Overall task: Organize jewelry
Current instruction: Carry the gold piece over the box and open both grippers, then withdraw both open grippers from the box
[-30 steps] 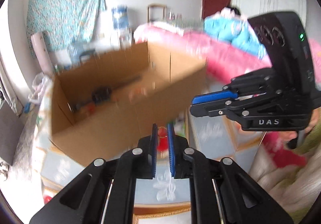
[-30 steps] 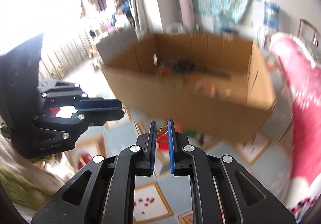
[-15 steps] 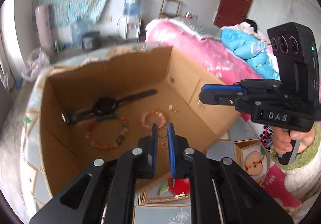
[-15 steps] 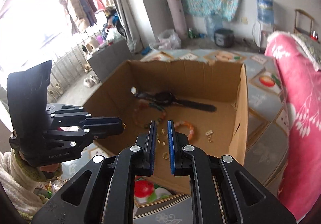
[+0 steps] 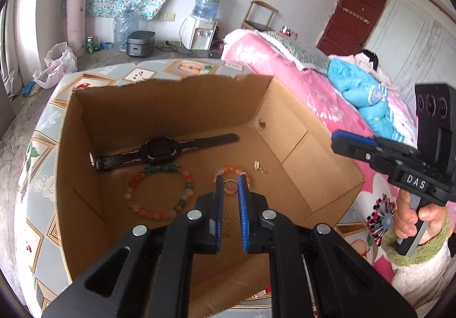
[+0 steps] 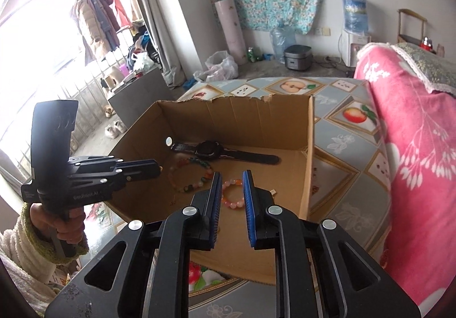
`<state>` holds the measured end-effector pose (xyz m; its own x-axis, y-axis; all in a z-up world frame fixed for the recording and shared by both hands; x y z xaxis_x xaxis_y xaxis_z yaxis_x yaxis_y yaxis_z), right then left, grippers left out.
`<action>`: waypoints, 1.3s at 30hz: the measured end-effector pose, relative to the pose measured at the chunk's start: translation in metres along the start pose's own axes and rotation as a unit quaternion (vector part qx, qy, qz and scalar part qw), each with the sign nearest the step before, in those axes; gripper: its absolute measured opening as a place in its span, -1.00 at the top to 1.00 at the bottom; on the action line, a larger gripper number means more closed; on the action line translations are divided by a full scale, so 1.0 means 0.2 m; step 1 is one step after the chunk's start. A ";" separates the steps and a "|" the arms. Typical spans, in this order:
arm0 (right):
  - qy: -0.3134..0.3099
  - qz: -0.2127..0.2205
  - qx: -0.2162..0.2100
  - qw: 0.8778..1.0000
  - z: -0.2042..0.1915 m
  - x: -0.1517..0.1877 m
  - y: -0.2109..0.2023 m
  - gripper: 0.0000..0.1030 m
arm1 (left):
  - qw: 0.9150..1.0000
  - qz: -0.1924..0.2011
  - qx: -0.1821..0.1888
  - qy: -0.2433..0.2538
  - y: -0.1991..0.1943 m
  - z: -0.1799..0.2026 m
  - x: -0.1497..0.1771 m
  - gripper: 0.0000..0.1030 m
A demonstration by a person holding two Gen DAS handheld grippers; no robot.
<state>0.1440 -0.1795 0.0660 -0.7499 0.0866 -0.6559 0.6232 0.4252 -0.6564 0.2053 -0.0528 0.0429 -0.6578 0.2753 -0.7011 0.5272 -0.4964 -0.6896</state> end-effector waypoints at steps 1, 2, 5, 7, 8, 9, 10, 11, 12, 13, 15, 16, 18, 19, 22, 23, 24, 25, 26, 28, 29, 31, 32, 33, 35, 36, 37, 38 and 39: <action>0.001 0.004 0.001 1.000 0.00 0.01 -0.02 0.67 | 1.000 0.006 0.000 -0.002 -0.02 -0.01 0.00 0.81; 0.002 0.008 0.002 1.000 0.00 0.01 -0.04 0.64 | 1.000 0.011 -0.001 -0.004 -0.04 -0.01 0.00 0.81; 0.004 0.016 0.003 1.000 -0.01 0.03 -0.10 0.56 | 0.999 0.031 -0.001 -0.006 -0.12 -0.01 0.00 0.73; 0.005 0.021 0.003 1.000 -0.02 0.05 -0.13 0.50 | 0.999 0.045 0.005 -0.008 -0.16 -0.01 0.01 0.48; 0.005 0.023 0.001 1.000 -0.02 0.06 -0.14 0.50 | 0.999 0.048 0.007 -0.010 -0.18 -0.01 0.01 0.43; 0.005 0.025 0.000 1.000 -0.02 0.06 -0.15 0.50 | 0.999 0.049 0.007 -0.009 -0.19 0.00 0.01 0.39; 0.006 0.026 0.002 1.000 -0.02 0.07 -0.16 0.50 | 0.999 0.049 0.004 -0.008 -0.19 0.00 0.01 0.39; 0.008 0.026 0.003 1.000 -0.02 0.07 -0.16 0.50 | 0.999 0.049 0.000 -0.007 -0.20 0.00 0.01 0.39; 0.010 0.027 0.003 1.000 -0.02 0.08 -0.17 0.50 | 0.999 0.049 -0.003 -0.007 -0.20 0.00 0.01 0.39; 0.012 0.029 0.001 1.000 -0.01 0.08 -0.18 0.50 | 0.999 0.050 -0.005 -0.009 -0.20 0.00 0.01 0.39; 0.017 0.032 -0.002 0.999 -0.01 0.09 -0.20 0.50 | 0.998 0.054 -0.005 -0.011 -0.22 0.00 0.00 0.39; 0.018 0.034 -0.004 0.999 -0.02 0.10 -0.21 0.48 | 0.998 0.058 -0.006 -0.010 -0.24 0.01 0.00 0.39; 0.020 0.036 -0.007 0.999 -0.02 0.12 -0.23 0.44 | 0.998 0.066 -0.013 0.000 -0.29 0.04 0.01 0.37; 0.019 0.035 -0.010 0.999 -0.02 0.14 -0.23 0.44 | 0.997 0.071 -0.018 0.008 -0.33 0.07 0.03 0.34; 0.016 0.025 -0.024 0.999 -0.02 0.22 -0.24 0.43 | 0.997 0.076 -0.011 0.031 -0.42 0.14 0.11 0.26; 0.014 0.021 -0.031 0.999 -0.03 0.24 -0.25 0.43 | 0.996 0.073 -0.005 0.042 -0.45 0.18 0.16 0.25; 0.009 0.014 -0.039 0.999 -0.04 0.28 -0.24 0.43 | 0.996 0.070 -0.003 0.050 -0.47 0.20 0.20 0.22; 0.003 0.007 -0.043 0.999 -0.05 0.32 -0.24 0.43 | 0.996 0.064 -0.003 0.064 -0.49 0.24 0.25 0.21; -0.004 -0.002 -0.047 0.999 -0.07 0.36 -0.22 0.43 | 0.996 0.057 -0.003 0.073 -0.49 0.26 0.30 0.21; -0.012 -0.030 -0.059 0.998 -0.10 0.44 -0.17 0.43 | 0.996 0.040 -0.003 0.085 -0.48 0.30 0.39 0.20; -0.010 -0.044 -0.064 0.997 -0.11 0.48 -0.13 0.43 | 0.996 0.031 -0.005 0.086 -0.45 0.31 0.42 0.21; -0.001 -0.068 -0.071 0.995 -0.12 0.53 -0.06 0.44 | 0.996 -0.003 -0.014 0.084 -0.35 0.33 0.52 0.21; 0.002 -0.083 -0.072 0.994 -0.13 0.55 0.00 0.49 | 0.996 -0.013 -0.018 0.085 -0.31 0.33 0.55 0.21; 0.002 -0.092 -0.071 0.993 -0.13 0.57 0.04 0.52 | 0.995 -0.026 -0.026 0.089 -0.25 0.34 0.60 0.21; 0.001 -0.111 -0.074 0.991 -0.15 0.59 0.12 0.68 | 0.995 -0.037 -0.030 0.091 -0.17 0.34 0.64 0.21; 0.004 -0.123 -0.075 0.990 -0.16 0.60 0.17 0.70 | 0.994 -0.043 -0.030 0.095 -0.13 0.35 0.66 0.25; 0.004 -0.130 -0.074 0.989 -0.16 0.61 0.19 0.75 | 0.993 -0.048 -0.034 0.104 -0.09 0.35 0.68 0.31; 0.003 -0.136 -0.072 0.988 -0.17 0.61 0.22 0.79 | 0.992 -0.049 -0.034 0.114 -0.06 0.36 0.70 0.32; 0.003 -0.141 -0.071 0.987 -0.17 0.61 0.25 0.80 | 0.991 -0.050 -0.035 0.123 -0.05 0.38 0.70 0.34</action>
<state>0.0765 -0.1169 -0.0333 -0.8913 -0.0477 -0.4509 0.3518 0.5545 -0.7542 0.0676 -0.0718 -0.0356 -0.5621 0.5162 -0.6462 0.5079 -0.4012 -0.7623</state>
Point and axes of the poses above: each gripper's, at about its wrist camera, not at the fingertips, and y roughly the way its jaws point, z to its right, x to its underside, the point moved 3 cm from there along y, roughly the way its jaws point, and after that the axes turned 10 degrees about y, right-handed, at the moved point
